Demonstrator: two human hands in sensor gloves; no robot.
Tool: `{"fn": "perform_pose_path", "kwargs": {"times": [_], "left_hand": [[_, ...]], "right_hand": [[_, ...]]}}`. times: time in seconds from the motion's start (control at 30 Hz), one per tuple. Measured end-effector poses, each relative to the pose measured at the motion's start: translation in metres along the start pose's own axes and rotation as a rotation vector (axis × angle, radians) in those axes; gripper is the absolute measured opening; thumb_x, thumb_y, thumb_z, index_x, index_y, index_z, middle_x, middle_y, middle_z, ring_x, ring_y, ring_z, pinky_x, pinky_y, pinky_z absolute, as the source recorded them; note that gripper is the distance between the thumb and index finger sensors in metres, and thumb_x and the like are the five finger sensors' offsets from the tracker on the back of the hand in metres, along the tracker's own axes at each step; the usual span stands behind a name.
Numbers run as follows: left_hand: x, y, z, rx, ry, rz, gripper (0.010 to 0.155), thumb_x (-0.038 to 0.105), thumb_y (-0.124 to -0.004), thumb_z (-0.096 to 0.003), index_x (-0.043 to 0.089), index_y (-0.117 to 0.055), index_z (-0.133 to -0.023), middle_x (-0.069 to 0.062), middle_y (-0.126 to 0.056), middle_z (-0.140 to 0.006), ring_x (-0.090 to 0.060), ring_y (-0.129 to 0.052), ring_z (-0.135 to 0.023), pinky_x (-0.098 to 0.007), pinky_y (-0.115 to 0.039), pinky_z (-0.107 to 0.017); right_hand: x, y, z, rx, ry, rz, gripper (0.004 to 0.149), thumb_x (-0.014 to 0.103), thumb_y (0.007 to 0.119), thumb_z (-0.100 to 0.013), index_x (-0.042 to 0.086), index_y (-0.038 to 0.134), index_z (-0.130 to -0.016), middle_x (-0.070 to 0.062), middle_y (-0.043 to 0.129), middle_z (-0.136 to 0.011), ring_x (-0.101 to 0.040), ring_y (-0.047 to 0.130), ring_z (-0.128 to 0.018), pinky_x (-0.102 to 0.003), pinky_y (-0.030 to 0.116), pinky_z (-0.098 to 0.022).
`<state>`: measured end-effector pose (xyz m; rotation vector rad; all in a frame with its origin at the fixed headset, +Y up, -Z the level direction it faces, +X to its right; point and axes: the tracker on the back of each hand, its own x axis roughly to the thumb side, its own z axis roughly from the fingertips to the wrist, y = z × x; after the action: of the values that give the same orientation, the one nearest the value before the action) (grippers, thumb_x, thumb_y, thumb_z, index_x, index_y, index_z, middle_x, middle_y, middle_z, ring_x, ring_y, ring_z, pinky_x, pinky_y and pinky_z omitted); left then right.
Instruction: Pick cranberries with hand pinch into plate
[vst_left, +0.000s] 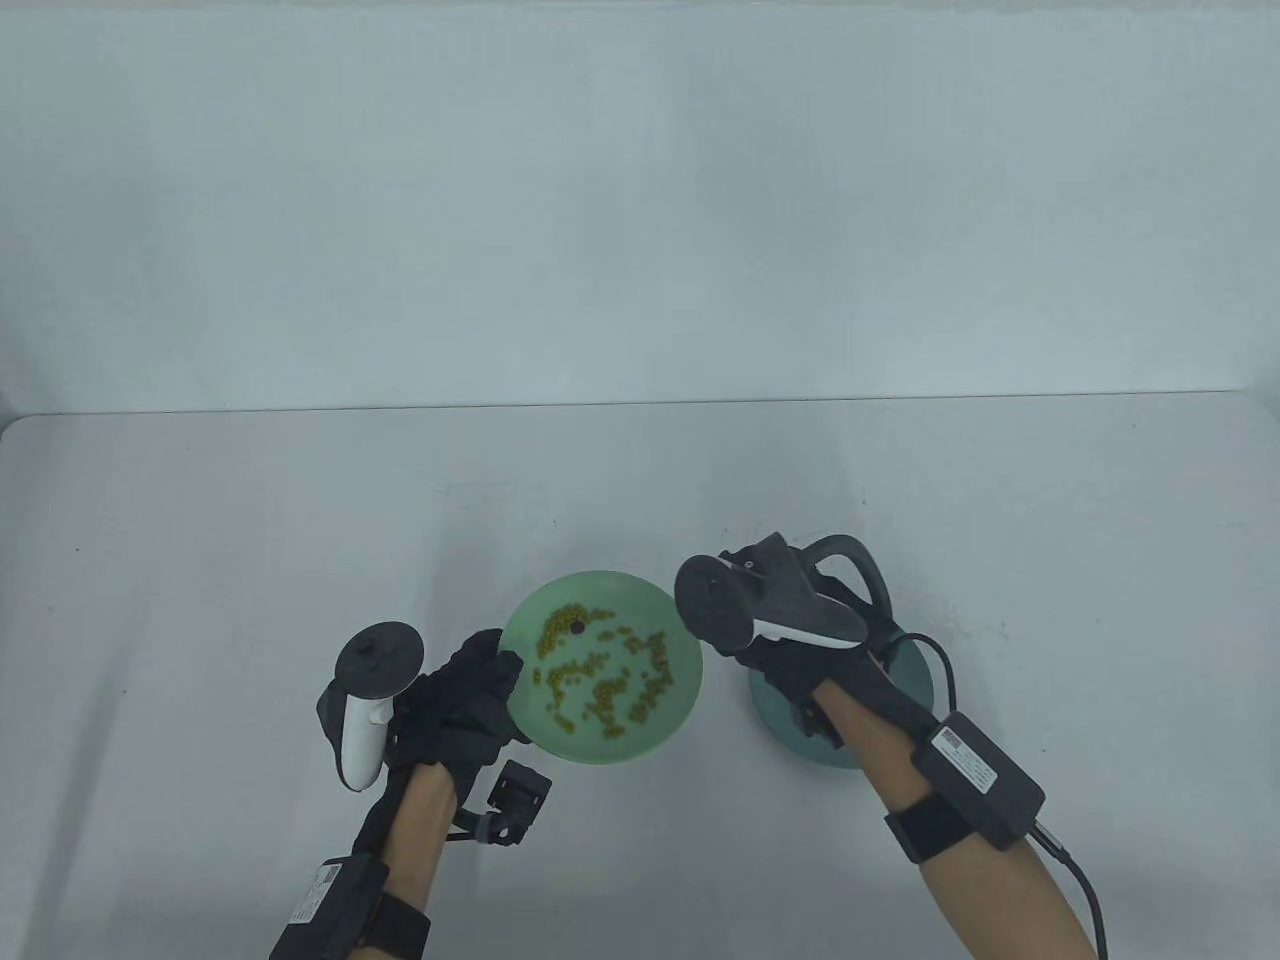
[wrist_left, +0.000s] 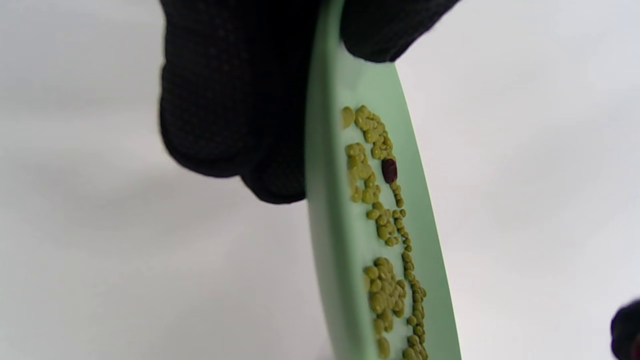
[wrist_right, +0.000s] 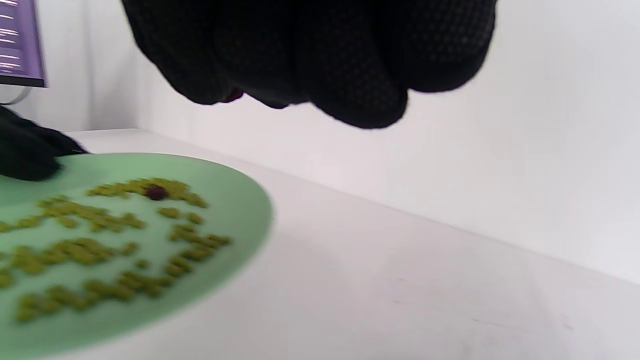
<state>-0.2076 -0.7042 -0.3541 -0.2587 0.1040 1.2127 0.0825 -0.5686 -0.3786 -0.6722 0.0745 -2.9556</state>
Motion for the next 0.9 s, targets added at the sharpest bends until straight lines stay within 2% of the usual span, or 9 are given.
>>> {"fn": "perform_pose_path", "kwargs": {"times": [0.2,0.43,0.67,0.9], "left_hand": [[0.0,0.003,0.0,0.006,-0.003,0.01,0.053,0.023,-0.066,-0.0603,-0.002,-0.055,-0.106,-0.019,-0.083,-0.089,-0.025,-0.109,-0.055,-0.033,-0.097,-0.041],[0.0,0.003,0.0,0.004,-0.005,0.017,0.053,0.023,-0.066,-0.0603,-0.002,-0.055,-0.106,-0.019,-0.083,-0.089,-0.025,-0.109,-0.055,-0.033,-0.097,-0.041],[0.0,0.003,0.0,-0.002,-0.007,0.019,0.053,0.023,-0.066,-0.0603,-0.002,-0.055,-0.106,-0.019,-0.083,-0.089,-0.025,-0.109,-0.055,-0.033,-0.097,-0.041],[-0.001,0.003,-0.001,-0.005,-0.008,0.023,0.053,0.023,-0.066,-0.0603,-0.002,-0.055,-0.106,-0.019,-0.083,-0.089,-0.025,-0.109,-0.055,-0.033,-0.097,-0.041]], "right_hand": [[-0.054,0.035,0.007,0.076,0.149,0.007,0.05,0.047,0.081,-0.048,0.015,0.085,-0.087,0.011,0.093,-0.051,-0.008,0.098,-0.042,-0.032,0.088,-0.04],[-0.094,0.084,0.008,0.187,0.28,-0.041,0.05,0.047,0.081,-0.049,0.015,0.084,-0.087,0.011,0.093,-0.051,-0.008,0.098,-0.043,-0.032,0.088,-0.04],[-0.108,0.12,0.004,0.264,0.349,-0.067,0.05,0.047,0.081,-0.048,0.015,0.084,-0.087,0.011,0.093,-0.051,-0.008,0.098,-0.043,-0.032,0.088,-0.04],[-0.111,0.145,-0.001,0.325,0.37,-0.084,0.049,0.047,0.081,-0.049,0.016,0.085,-0.087,0.011,0.093,-0.051,-0.008,0.098,-0.043,-0.032,0.088,-0.041]]}}
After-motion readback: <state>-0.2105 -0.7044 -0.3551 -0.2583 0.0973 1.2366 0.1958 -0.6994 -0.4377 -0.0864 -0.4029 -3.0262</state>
